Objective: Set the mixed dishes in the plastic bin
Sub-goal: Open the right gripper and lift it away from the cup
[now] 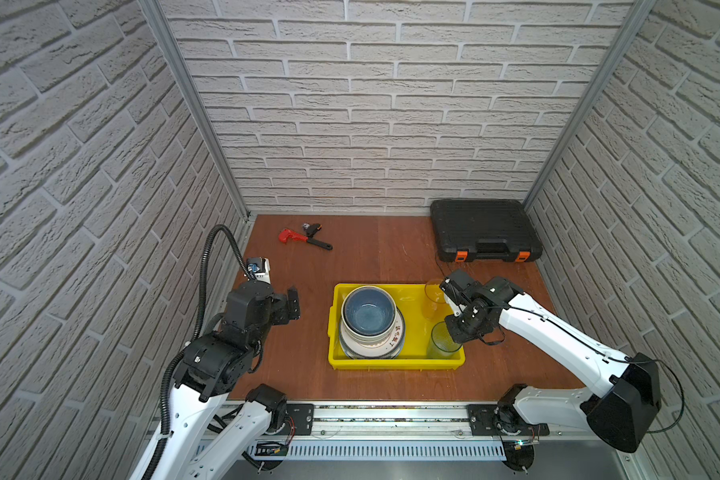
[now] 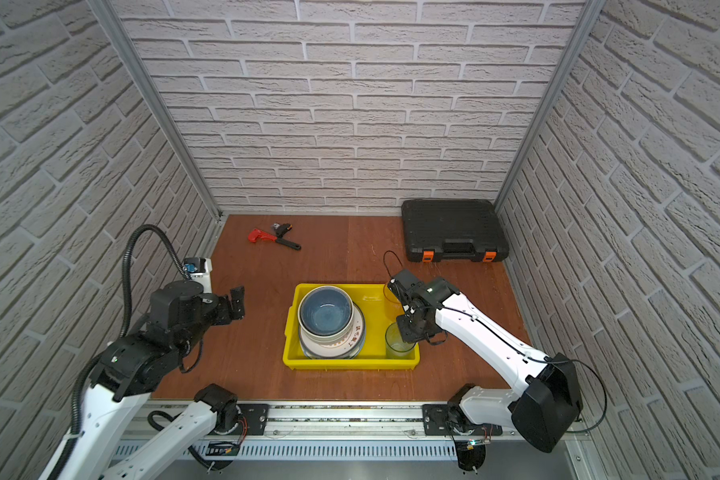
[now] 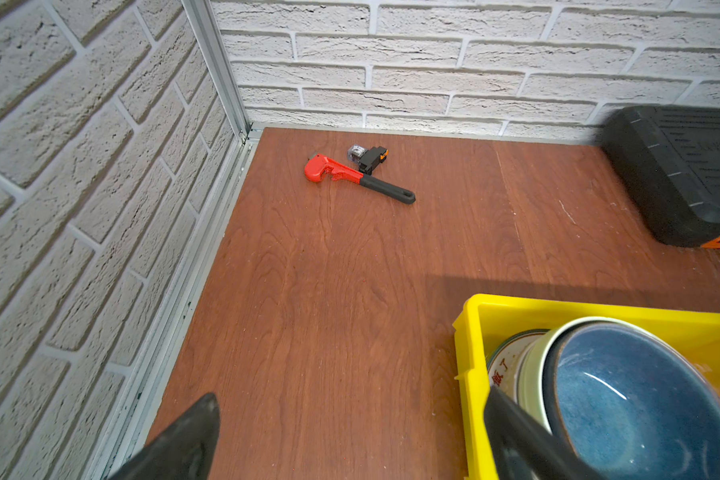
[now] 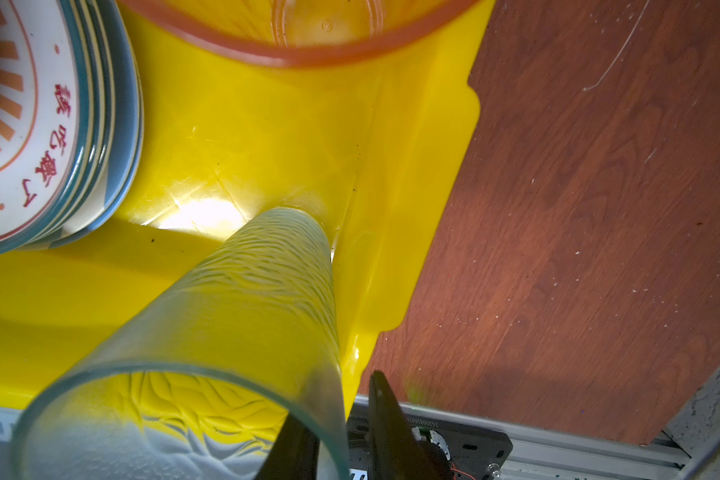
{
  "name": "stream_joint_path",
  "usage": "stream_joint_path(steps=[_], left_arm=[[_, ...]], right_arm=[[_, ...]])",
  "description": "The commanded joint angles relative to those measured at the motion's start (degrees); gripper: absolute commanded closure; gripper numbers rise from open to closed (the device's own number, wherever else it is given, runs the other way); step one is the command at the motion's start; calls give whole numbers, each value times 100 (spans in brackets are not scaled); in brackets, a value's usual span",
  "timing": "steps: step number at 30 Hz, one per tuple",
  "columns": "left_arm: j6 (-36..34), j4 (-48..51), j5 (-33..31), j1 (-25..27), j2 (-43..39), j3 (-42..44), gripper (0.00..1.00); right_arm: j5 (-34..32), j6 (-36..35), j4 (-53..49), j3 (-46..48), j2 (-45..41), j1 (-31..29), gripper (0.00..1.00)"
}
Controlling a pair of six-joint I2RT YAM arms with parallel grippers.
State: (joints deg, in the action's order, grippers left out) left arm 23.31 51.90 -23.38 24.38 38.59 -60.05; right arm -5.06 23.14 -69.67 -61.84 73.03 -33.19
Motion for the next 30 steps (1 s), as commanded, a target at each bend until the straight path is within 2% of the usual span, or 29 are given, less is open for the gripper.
stream_joint_path(steps=[1,10,16,23,24,25,26,30], left_arm=[[-140,-100,-97,-55,40,-156,2],[-186,-183,-1,-56,122,-319,2],[-417,-382,235,-62,329,-420,2],[-621,-601,102,-123,856,-621,2],[-635,-659,96,-150,880,-613,2],[-657,-752,114,-185,908,-577,2],[-661,-853,110,-234,943,-533,2],[-627,-1206,168,-484,1090,-390,2]], right_arm=[[-166,-72,-67,-274,-105,-47,68],[-415,-134,-251,-823,-318,-47,48],[-598,-408,107,-1208,-608,-21,37],[-1062,-733,1030,-1386,-1075,108,23],[-1128,-841,1216,-1316,-1143,140,19],[-1200,-964,1457,-1198,-1241,199,8],[-1262,-1046,1690,-1092,-1326,288,1],[-1257,-1323,2397,-804,-1602,683,0]])
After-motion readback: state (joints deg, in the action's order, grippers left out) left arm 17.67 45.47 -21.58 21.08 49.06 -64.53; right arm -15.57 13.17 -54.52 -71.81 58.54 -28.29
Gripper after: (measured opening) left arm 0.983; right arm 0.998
